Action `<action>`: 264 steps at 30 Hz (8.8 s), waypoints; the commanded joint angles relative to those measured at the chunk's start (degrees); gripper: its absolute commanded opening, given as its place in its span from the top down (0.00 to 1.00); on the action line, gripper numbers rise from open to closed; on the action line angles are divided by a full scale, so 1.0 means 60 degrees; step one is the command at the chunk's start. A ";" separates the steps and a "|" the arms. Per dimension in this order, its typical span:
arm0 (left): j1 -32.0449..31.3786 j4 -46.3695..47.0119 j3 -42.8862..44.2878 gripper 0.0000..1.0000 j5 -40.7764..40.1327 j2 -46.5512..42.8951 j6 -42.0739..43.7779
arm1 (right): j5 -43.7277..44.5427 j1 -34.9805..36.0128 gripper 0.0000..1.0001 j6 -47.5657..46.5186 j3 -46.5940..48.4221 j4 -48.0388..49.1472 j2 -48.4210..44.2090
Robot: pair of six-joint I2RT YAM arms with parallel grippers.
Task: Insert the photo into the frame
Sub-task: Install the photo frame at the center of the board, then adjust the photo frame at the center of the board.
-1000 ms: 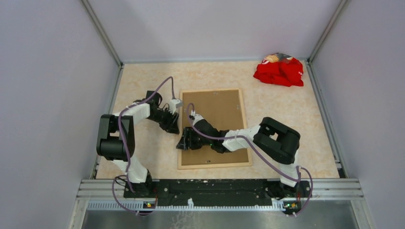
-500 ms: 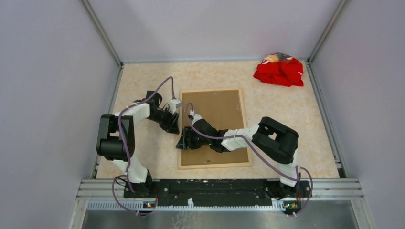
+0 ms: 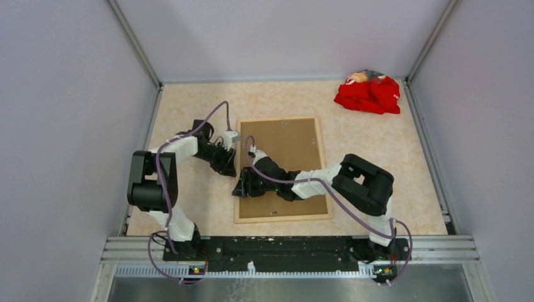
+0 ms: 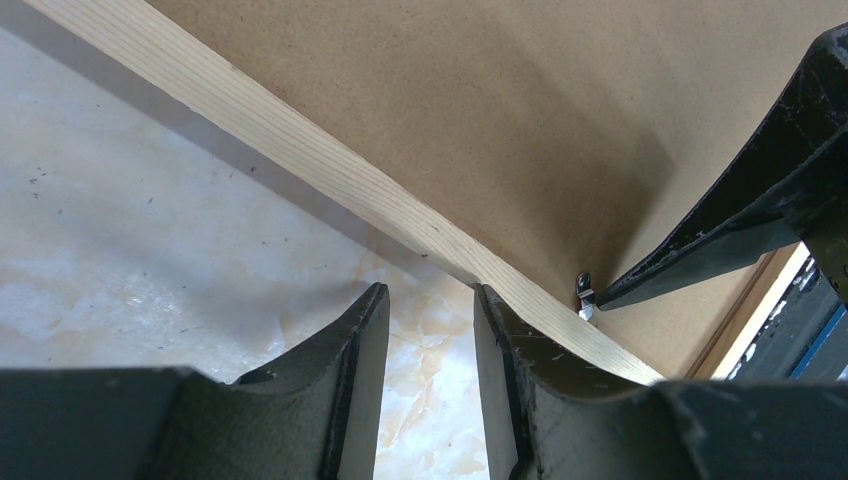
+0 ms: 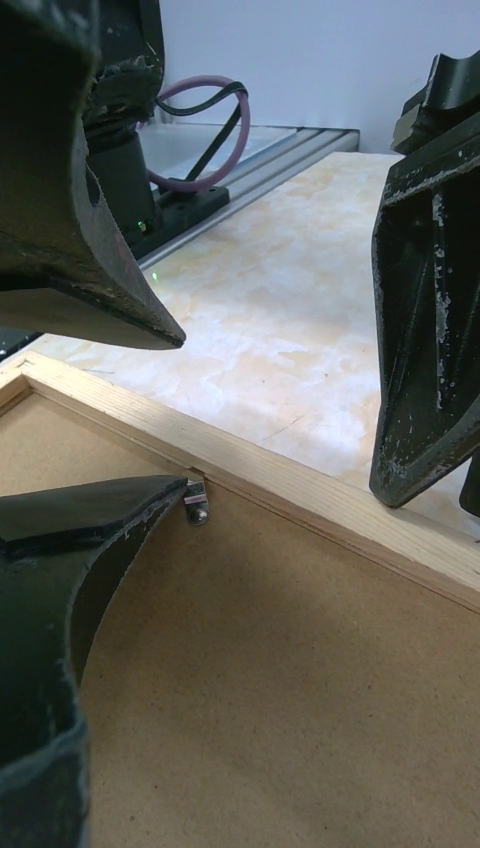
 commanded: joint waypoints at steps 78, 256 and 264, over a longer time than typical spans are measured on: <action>0.0599 0.0114 0.2700 0.65 0.1579 0.2413 -0.1571 | -0.1670 -0.3159 0.46 -0.1150 0.2584 0.0888 0.1771; -0.3142 0.0126 -0.0198 0.56 -0.0858 0.0715 0.0347 | -0.2347 -0.4708 0.01 -0.1991 1.0028 -0.6670 0.4732; -0.2844 -0.2312 0.0421 0.02 0.0206 -0.0651 0.1922 | -0.1207 -0.5150 0.01 -0.2887 0.9182 -0.6834 0.2797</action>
